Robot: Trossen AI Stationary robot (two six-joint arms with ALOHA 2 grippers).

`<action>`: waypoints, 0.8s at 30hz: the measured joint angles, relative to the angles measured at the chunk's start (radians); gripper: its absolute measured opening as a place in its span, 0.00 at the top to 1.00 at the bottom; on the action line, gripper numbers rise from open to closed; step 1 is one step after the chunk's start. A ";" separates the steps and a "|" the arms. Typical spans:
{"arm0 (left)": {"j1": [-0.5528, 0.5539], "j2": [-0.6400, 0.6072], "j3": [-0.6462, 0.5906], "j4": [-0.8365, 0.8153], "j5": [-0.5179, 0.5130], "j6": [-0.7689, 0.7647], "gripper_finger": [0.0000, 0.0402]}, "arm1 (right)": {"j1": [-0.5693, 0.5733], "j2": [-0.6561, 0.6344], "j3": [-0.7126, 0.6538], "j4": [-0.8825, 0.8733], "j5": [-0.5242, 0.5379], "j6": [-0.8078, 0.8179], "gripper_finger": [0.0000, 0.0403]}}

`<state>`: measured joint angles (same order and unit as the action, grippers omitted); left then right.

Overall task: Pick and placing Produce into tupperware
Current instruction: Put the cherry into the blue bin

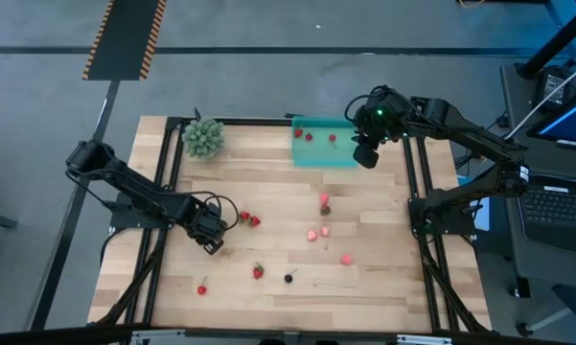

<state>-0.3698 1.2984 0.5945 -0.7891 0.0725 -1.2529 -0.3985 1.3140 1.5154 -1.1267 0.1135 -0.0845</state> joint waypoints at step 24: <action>0.184 -0.041 0.213 0.294 -0.422 0.571 1.00 | 0.000 0.000 0.000 0.001 0.000 -0.055 0.74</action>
<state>-0.1857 1.2572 0.8076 -0.4955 -0.3499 -0.6822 -0.3988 1.3140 1.5154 -1.1252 0.1135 -0.1396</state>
